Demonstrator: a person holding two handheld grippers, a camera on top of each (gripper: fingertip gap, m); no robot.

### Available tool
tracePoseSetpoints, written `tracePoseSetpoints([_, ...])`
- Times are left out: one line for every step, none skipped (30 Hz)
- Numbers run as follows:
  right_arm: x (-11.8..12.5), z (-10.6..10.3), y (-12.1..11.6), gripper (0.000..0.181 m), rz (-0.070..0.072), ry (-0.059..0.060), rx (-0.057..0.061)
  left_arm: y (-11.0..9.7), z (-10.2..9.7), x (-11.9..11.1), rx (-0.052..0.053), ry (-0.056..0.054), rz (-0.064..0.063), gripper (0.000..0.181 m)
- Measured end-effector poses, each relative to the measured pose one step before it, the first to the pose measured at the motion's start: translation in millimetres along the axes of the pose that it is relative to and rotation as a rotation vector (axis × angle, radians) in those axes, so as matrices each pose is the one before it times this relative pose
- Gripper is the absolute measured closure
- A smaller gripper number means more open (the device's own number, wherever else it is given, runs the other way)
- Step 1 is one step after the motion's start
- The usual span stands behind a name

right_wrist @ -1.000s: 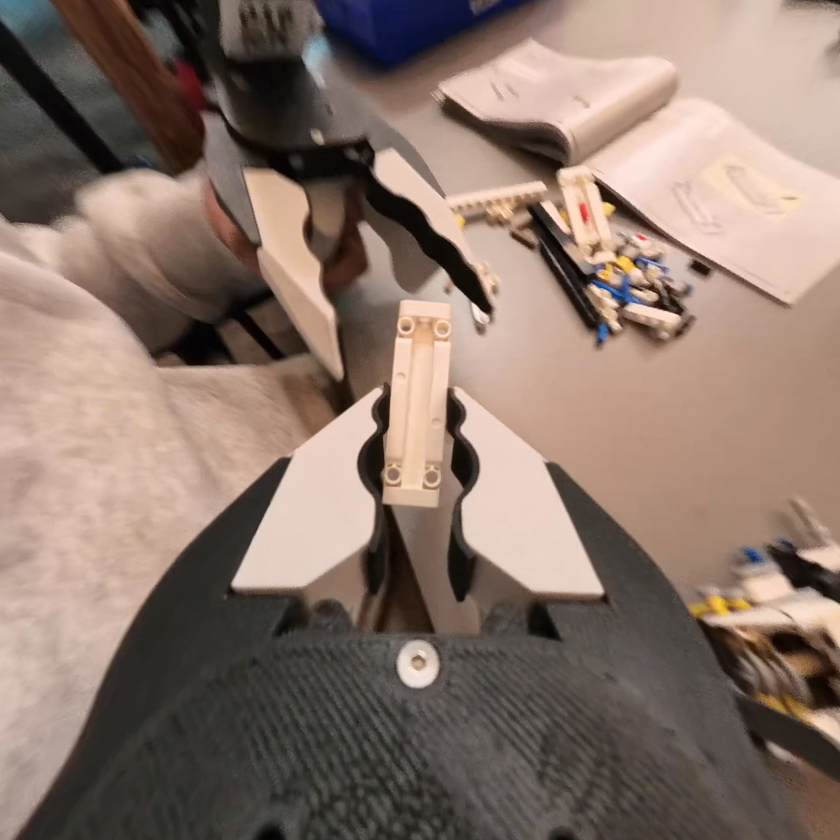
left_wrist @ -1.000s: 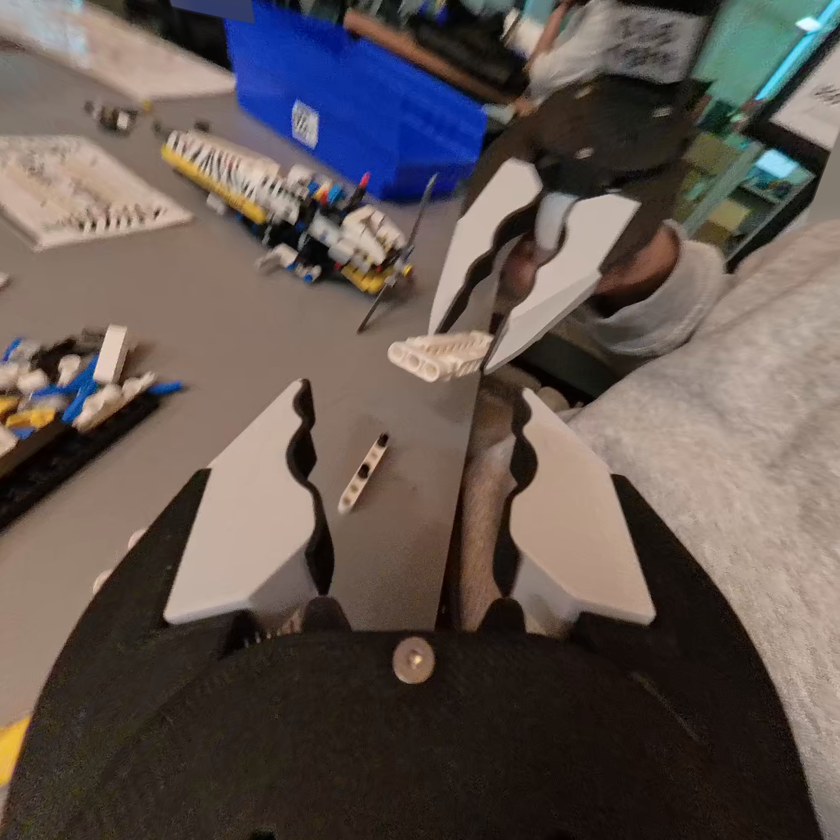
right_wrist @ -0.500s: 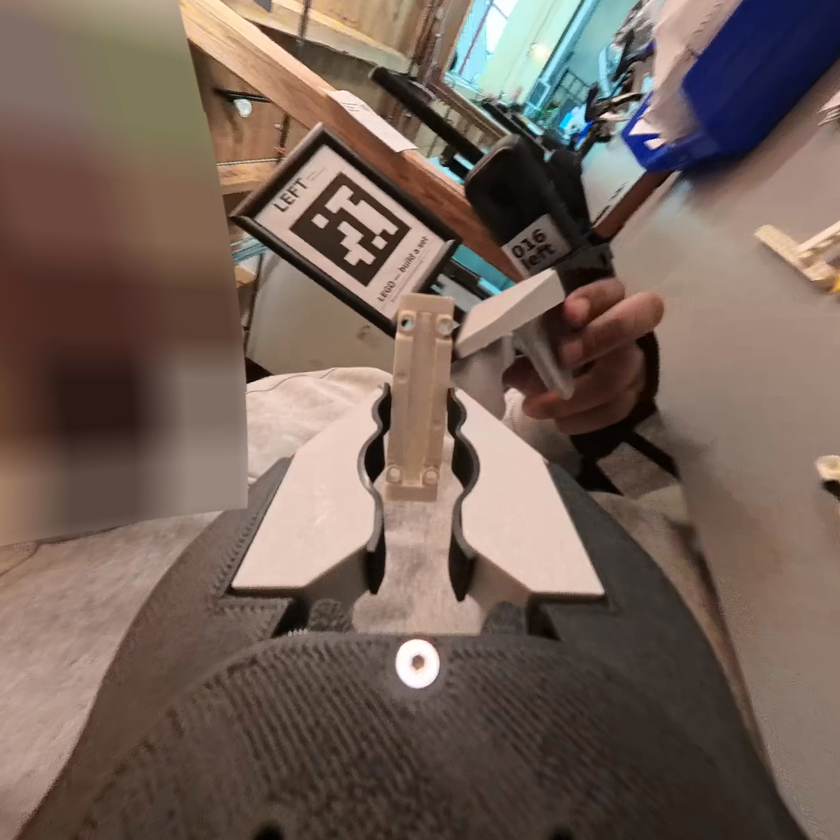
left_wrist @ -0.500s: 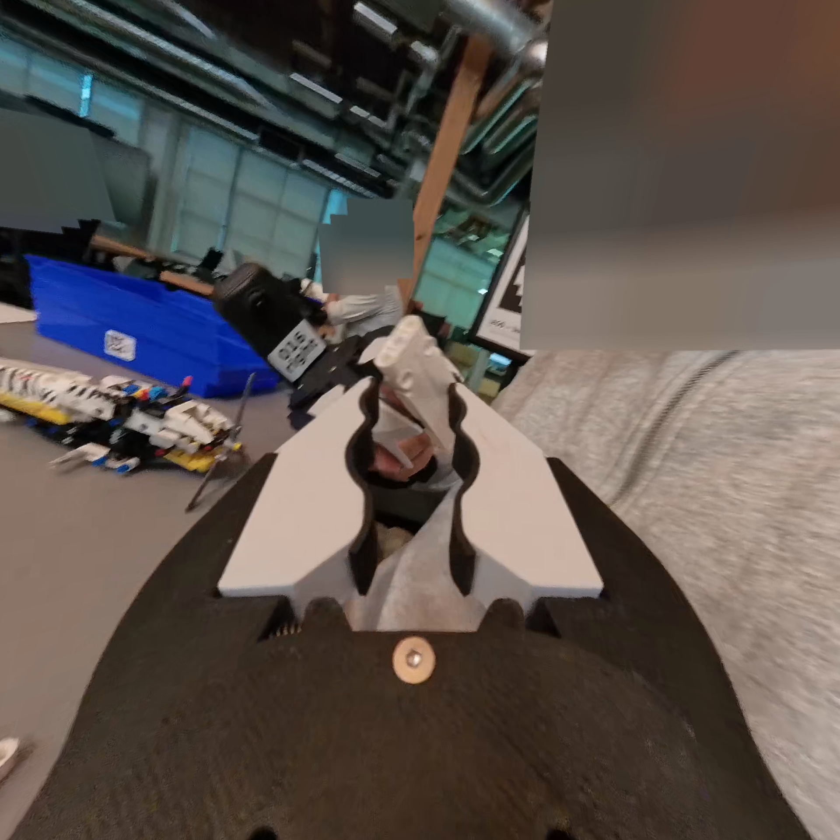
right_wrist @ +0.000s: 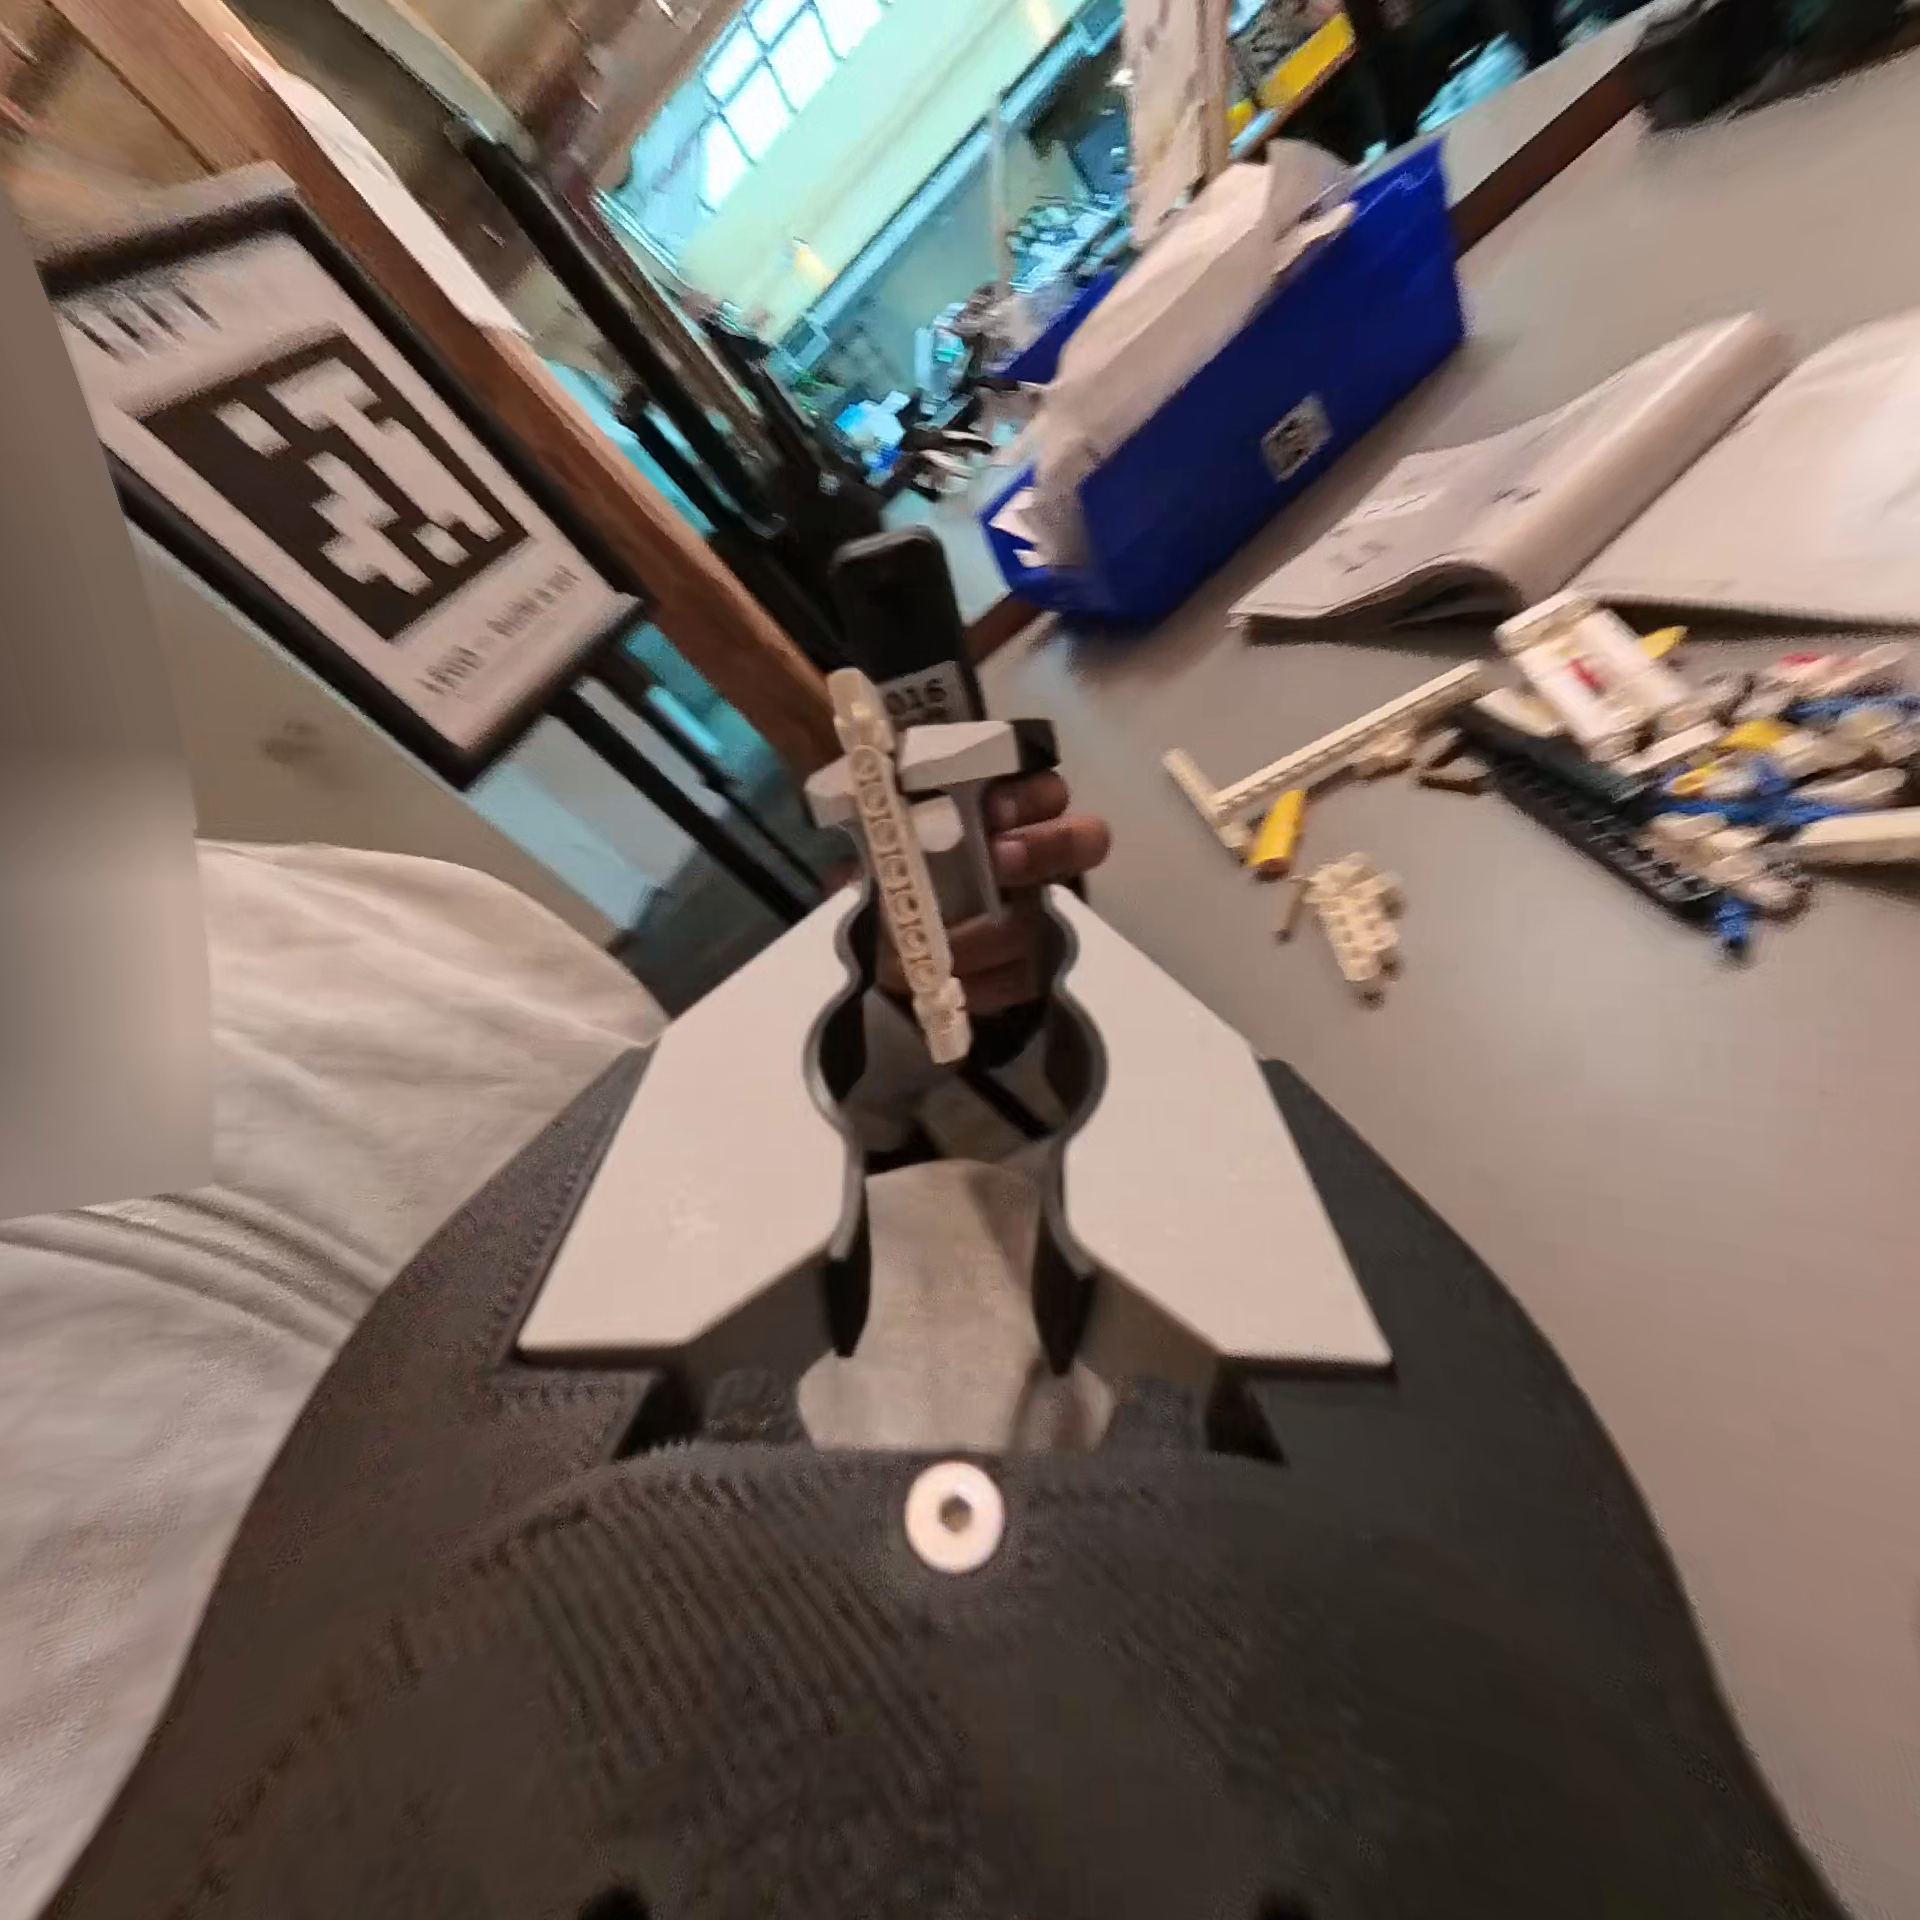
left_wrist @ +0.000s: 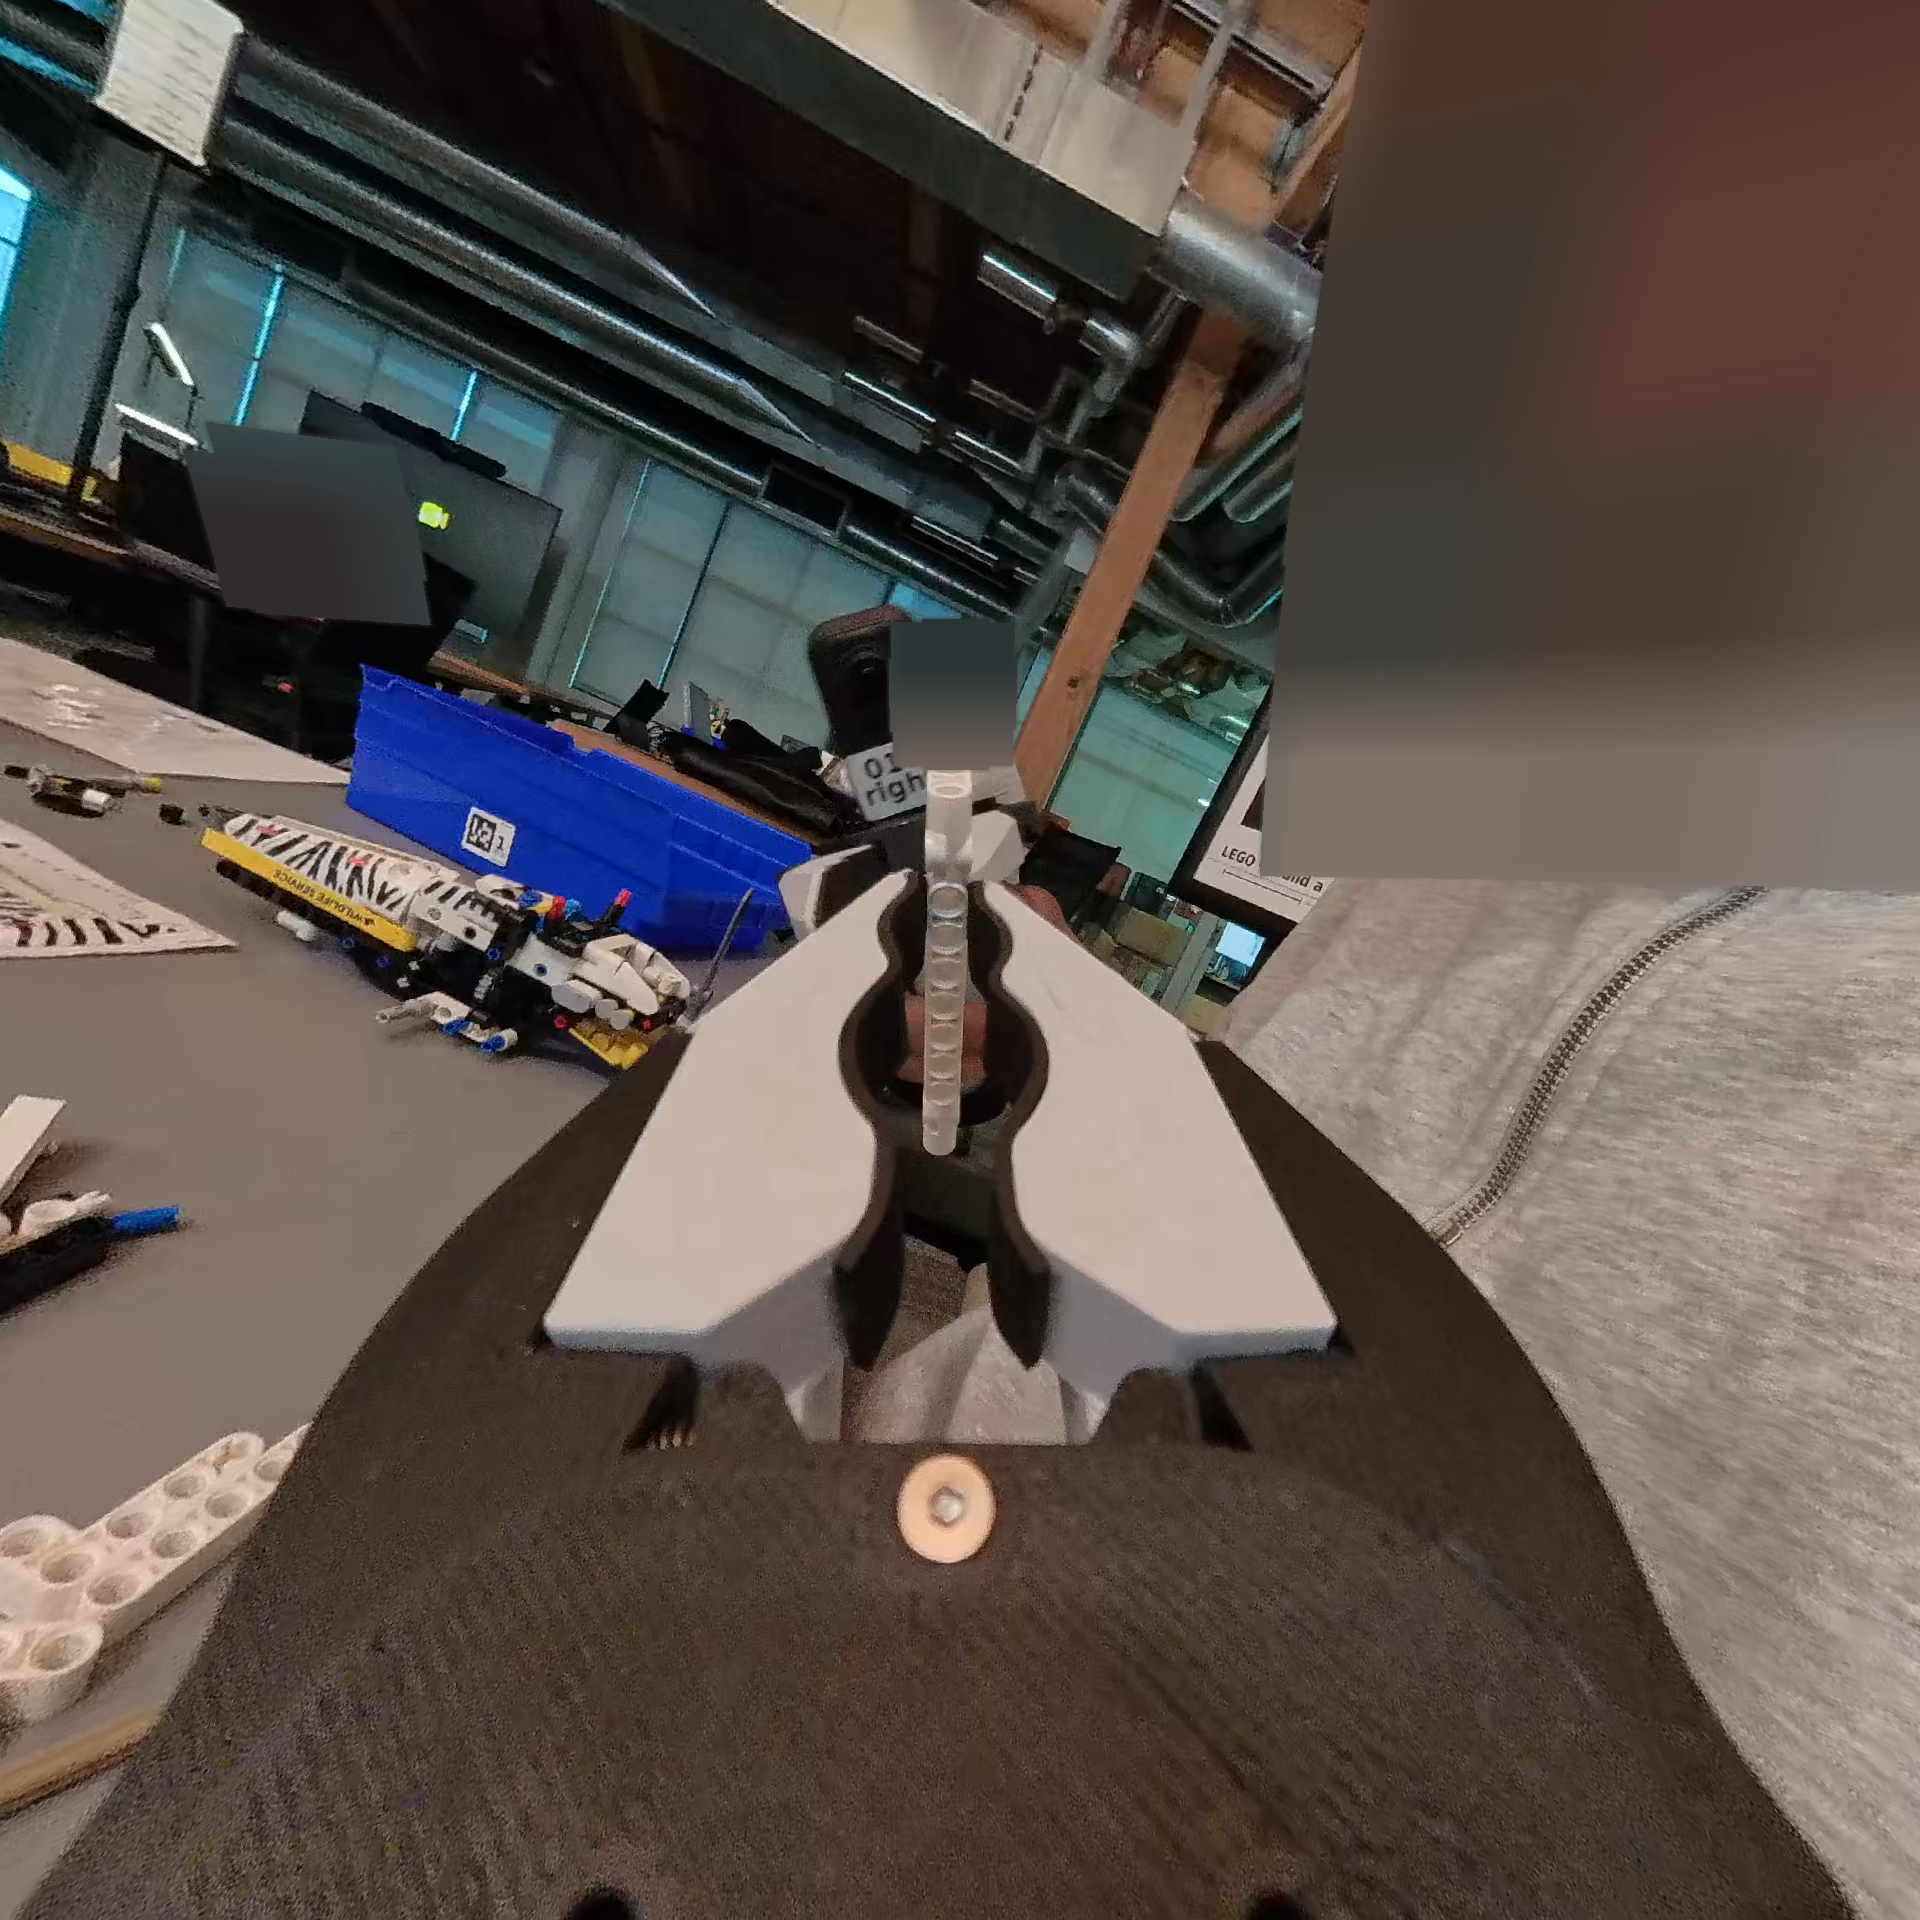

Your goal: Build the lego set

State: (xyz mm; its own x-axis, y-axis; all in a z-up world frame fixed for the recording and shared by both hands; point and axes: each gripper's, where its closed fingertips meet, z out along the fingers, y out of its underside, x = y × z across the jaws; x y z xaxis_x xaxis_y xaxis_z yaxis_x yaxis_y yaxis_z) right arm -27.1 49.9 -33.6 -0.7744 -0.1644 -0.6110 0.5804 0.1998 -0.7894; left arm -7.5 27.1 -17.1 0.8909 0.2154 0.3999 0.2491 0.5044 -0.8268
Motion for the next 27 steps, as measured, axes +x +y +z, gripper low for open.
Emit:
tracePoseSetpoints([3.59,2.79,1.62,0.154,-0.0636,0.0403,-0.0152,1.75,-0.22,-2.90,-0.0026,-0.0038,-0.0102,0.177])
tracePoseSetpoints([2.36,3.60,2.59,0.152,-0.0592,0.0305,-0.0185,2.55,-0.45,-3.83,-0.0050,-0.0074,-0.0103,0.177])
tracePoseSetpoints([1.83,4.42,3.04,0.152,-0.0528,0.0254,-0.0190,1.69,-0.66,-3.58,0.0024,-0.0069,-0.0108,0.177])
tracePoseSetpoints([1.46,4.92,3.56,0.151,-0.0470,0.0208,-0.0202,-0.56,-0.65,-1.92,0.0121,-0.0001,-0.0156,0.177])
tracePoseSetpoints([0.34,5.18,3.85,0.150,-0.0428,0.0126,-0.0212,-1.95,-0.85,-0.25,0.0116,0.0052,-0.0117,0.177])
tracePoseSetpoints([-0.41,5.07,3.55,0.150,-0.0346,0.0063,-0.0183,-1.26,-0.69,-1.48,0.0055,-0.0059,-0.0018,0.177])
tracePoseSetpoints([-0.23,4.56,2.85,0.152,-0.0260,0.0042,-0.0141,-0.93,-0.52,-1.60,0.0038,-0.0093,0.0009,0.177])
tracePoseSetpoints([-0.18,3.76,1.67,0.155,-0.0197,0.0016,-0.0054,-0.63,-0.21,-1.45,0.0029,-0.0087,-0.0001,0.177])
tracePoseSetpoints([0.79,2.74,0.42,0.156,-0.0146,0.0032,0.0020,0.12,0.15,-1.79,-0.0013,-0.0113,-0.0016,0.177])
tracePoseSetpoints([2.66,1.93,0.76,0.158,-0.0097,0.0126,-0.0014,0.23,0.25,-2.10,-0.0021,-0.0141,0.0018,0.177])
tracePoseSetpoints([3.22,1.57,0.95,0.162,-0.0076,0.0155,-0.0047,0.30,0.35,-2.43,-0.0037,-0.0176,0.0053,0.177])
tracePoseSetpoints([1.29,0.99,-0.11,0.164,-0.0092,0.0035,0.0009,0.32,0.51,-2.43,-0.0033,-0.0169,0.0043,0.177])
tracePoseSetpoints([0.18,0.46,-1.44,0.164,-0.0028,-0.0047,0.0085,0.35,0.54,-1.99,-0.0034,-0.0106,-0.0012,0.177])
tracePoseSetpoints([-0.46,-0.23,-2.81,0.165,0.0058,-0.0122,0.0164,0.24,0.43,-1.29,-0.0029,-0.0042,-0.0063,0.177])
tracePoseSetpoints([-1.46,-0.59,-3.95,0.167,0.0093,-0.0200,0.0234,0.07,0.24,-0.78,-0.0014,0.0002,-0.0093,0.178])
tracePoseSetpoints([-0.73,-1.01,-4.78,0.170,0.0126,-0.0163,0.0289,-0.06,-0.09,-0.44,-0.0007,0.0021,-0.0097,0.178])
tracePoseSetpoints([0.03,-0.51,-3.78,0.172,0.0154,-0.0133,0.0240,-0.95,-0.21,-0.09,0.0049,0.0027,-0.0051,0.177])
tracePoseSetpoints([0.20,0.94,-0.94,0.173,0.0173,-0.0149,0.0065,-1.29,-0.76,-0.18,0.0077,-0.0005,-0.0010,0.178])
tracePoseSetpoints([0.64,1.70,0.63,0.173,0.0197,-0.0128,-0.0029,-0.57,-0.59,-0.60,0.0034,-0.0045,0.0002,0.178])
tracePoseSetpoints([0.15,1.14,-0.07,0.174,0.0147,-0.0132,0.0023,-0.70,-0.32,-0.17,0.0045,-0.0019,0.0007,0.177])
tracePoseSetpoints([-0.49,0.68,-0.96,0.175,0.0079,-0.0135,0.0083,-1.00,-0.59,0.11,0.0067,0.0011,-0.0010,0.178])
tracePoseSetpoints([-0.76,0.72,-0.86,0.175,0.0057,-0.0120,0.0076,-0.83,-0.40,0.33,0.0053,0.0043,-0.0038,0.178])
tracePoseSetpoints([0.25,0.77,-0.86,0.175,0.0061,-0.0030,0.0066,-1.09,-0.50,-0.68,0.0069,-0.0009,-0.0066,0.178])
tracePoseSetpoints([0.88,0.76,-0.49,0.175,0.0023,0.0046,0.0043,-0.99,-0.34,-0.99,0.0053,-0.0027,-0.0083,0.178])
tracePoseSetpoints([0.46,0.31,-0.55,0.175,-0.0031,0.0058,0.0032,-0.60,-0.19,-0.22,0.0039,0.0029,-0.0090,0.177])
tracePoseSetpoints([0.11,0.26,-0.88,0.176,-0.0045,0.0061,0.0022,-0.72,-0.17,0.03,0.0039,0.0038,-0.0080,0.177])
tracePoseSetpoints([0.18,0.17,-0.59,0.176,-0.0020,0.0057,-0.0008,-0.63,-0.18,-0.53,0.0040,-0.0007,-0.0062,0.176])
